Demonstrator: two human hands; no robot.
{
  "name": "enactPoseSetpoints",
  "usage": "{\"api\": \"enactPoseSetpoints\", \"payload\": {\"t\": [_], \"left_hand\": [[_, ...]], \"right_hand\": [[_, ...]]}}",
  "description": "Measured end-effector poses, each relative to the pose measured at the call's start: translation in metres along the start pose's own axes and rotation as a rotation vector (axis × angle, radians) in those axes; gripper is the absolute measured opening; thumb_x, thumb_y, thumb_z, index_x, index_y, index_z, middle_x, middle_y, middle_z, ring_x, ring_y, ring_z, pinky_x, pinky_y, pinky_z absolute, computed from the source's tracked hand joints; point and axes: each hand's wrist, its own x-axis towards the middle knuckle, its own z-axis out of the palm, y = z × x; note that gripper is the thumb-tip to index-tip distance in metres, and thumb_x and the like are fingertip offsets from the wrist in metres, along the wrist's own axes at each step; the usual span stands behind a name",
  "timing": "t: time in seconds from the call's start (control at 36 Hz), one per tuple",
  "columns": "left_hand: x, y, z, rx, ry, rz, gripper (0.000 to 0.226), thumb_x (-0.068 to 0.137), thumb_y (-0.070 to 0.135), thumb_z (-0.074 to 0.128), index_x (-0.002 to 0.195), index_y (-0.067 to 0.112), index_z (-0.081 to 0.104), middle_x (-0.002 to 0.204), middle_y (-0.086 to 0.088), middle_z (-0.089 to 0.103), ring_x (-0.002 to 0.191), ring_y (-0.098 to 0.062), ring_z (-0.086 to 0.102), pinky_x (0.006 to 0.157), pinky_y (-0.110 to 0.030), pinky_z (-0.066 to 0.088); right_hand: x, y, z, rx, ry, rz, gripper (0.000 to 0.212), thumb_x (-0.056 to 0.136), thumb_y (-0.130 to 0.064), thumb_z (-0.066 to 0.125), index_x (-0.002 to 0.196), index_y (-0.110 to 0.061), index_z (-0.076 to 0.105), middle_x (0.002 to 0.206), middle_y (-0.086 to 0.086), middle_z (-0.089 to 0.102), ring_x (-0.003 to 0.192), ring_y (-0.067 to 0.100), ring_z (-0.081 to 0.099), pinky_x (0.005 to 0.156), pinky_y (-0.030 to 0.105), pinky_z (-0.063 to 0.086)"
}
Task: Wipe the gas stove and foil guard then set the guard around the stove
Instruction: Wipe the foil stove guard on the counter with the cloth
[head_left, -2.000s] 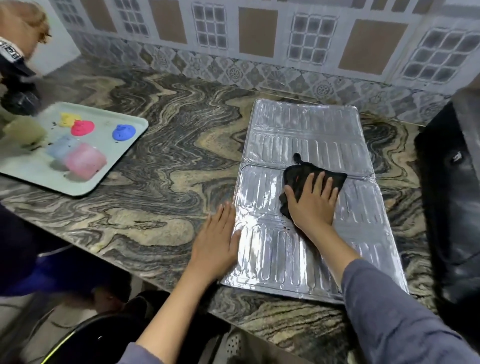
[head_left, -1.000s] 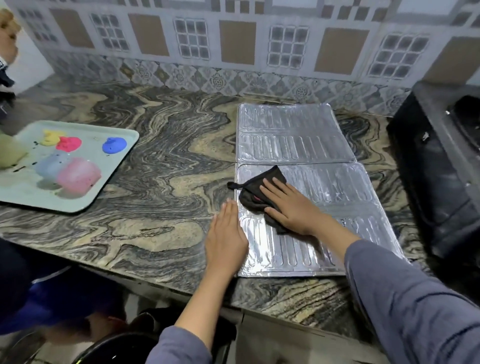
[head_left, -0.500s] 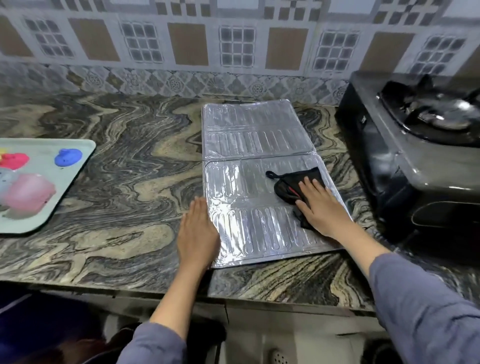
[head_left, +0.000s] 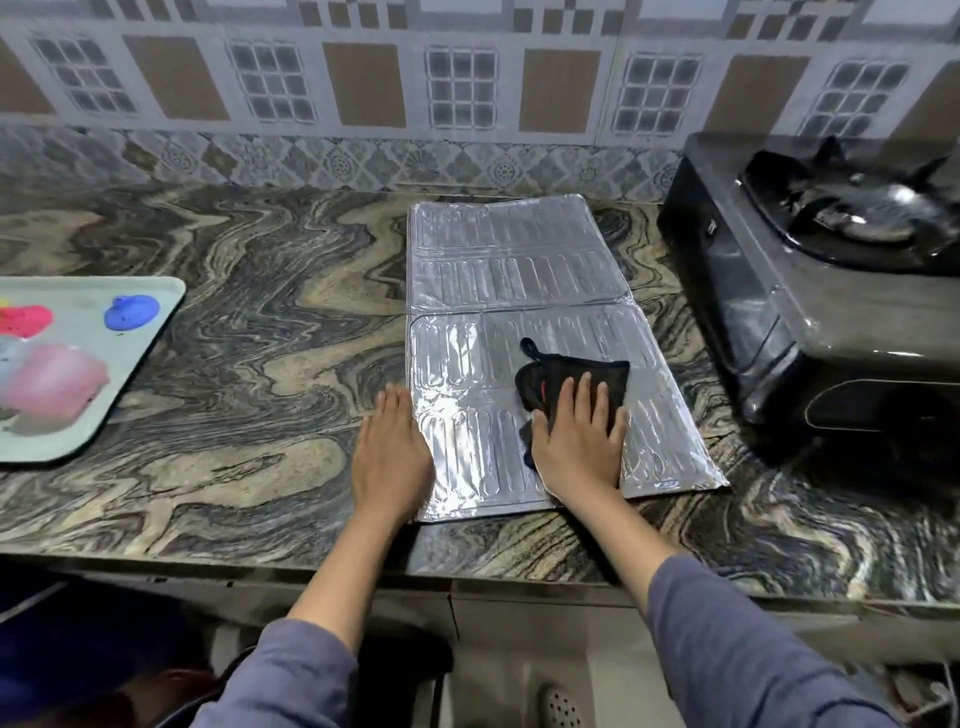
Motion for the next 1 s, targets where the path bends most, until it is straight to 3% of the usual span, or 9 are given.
{"api": "enactPoseSetpoints", "payload": {"t": [0.14, 0.22, 0.28, 0.33, 0.39, 0.67, 1.0], "left_hand": [[-0.002, -0.007, -0.01, -0.135, -0.064, 0.041, 0.051, 0.098, 0.021, 0.03, 0.147, 0.013, 0.019, 0.157, -0.002, 0.014, 0.145, -0.015, 0.01, 0.118, -0.033, 0.009], [-0.013, -0.014, -0.021, -0.222, -0.123, 0.114, 0.058, 0.096, 0.024, 0.038, 0.148, 0.016, 0.013, 0.157, 0.002, 0.007, 0.145, -0.013, 0.007, 0.118, -0.034, 0.01], [-0.028, -0.021, -0.026, -0.166, -0.19, 0.188, 0.065, 0.095, 0.039, 0.037, 0.148, 0.018, 0.007, 0.157, 0.005, 0.0, 0.145, -0.011, 0.002, 0.118, -0.032, 0.006], [-0.045, -0.03, -0.029, -0.067, -0.239, 0.251, 0.08, 0.085, 0.066, 0.023, 0.148, 0.021, 0.002, 0.155, 0.007, -0.008, 0.143, -0.007, -0.004, 0.117, -0.03, 0.0], [-0.056, -0.036, -0.029, 0.013, -0.256, 0.275, 0.09, 0.076, 0.076, 0.01, 0.147, 0.022, -0.001, 0.152, 0.01, -0.012, 0.142, -0.004, -0.009, 0.116, -0.026, -0.006], [-0.061, -0.034, -0.025, 0.183, -0.24, 0.293, 0.076, 0.086, 0.063, 0.011, 0.146, 0.022, -0.01, 0.152, 0.009, -0.018, 0.14, -0.004, -0.019, 0.114, -0.025, -0.014], [-0.062, -0.031, -0.028, 0.17, -0.266, 0.292, 0.094, 0.077, 0.075, 0.019, 0.146, 0.021, -0.012, 0.15, 0.012, -0.021, 0.136, -0.001, -0.023, 0.116, -0.028, -0.012]], "right_hand": [[-0.001, 0.001, -0.001, 0.004, 0.001, -0.005, 0.064, 0.097, -0.046, 0.019, 0.149, -0.011, 0.003, 0.159, 0.007, -0.004, 0.146, 0.025, -0.008, 0.116, 0.046, -0.007], [-0.001, 0.0, -0.001, 0.015, -0.001, -0.001, 0.065, 0.097, -0.046, 0.02, 0.149, -0.011, 0.004, 0.159, 0.007, -0.004, 0.146, 0.025, -0.007, 0.117, 0.046, -0.006], [-0.001, 0.0, -0.001, 0.013, -0.004, 0.0, 0.064, 0.097, -0.046, 0.02, 0.149, -0.011, 0.004, 0.159, 0.007, -0.003, 0.146, 0.025, -0.007, 0.116, 0.046, -0.006], [0.0, 0.0, -0.001, 0.01, -0.005, 0.002, 0.064, 0.097, -0.046, 0.021, 0.149, -0.011, 0.005, 0.159, 0.006, -0.003, 0.146, 0.025, -0.007, 0.116, 0.046, -0.006], [0.0, 0.0, -0.001, 0.006, -0.007, 0.006, 0.064, 0.097, -0.046, 0.021, 0.149, -0.012, 0.005, 0.159, 0.006, -0.003, 0.146, 0.025, -0.007, 0.116, 0.046, -0.006], [-0.005, -0.026, 0.002, 0.057, -0.037, 0.061, 0.065, 0.097, -0.045, 0.023, 0.149, -0.011, 0.004, 0.159, 0.006, -0.005, 0.146, 0.025, -0.009, 0.116, 0.048, -0.006], [-0.014, -0.067, 0.012, 0.02, -0.089, -0.208, 0.065, 0.097, -0.047, 0.021, 0.15, -0.015, 0.002, 0.159, 0.005, -0.008, 0.145, 0.023, -0.01, 0.117, 0.046, -0.007]]}}
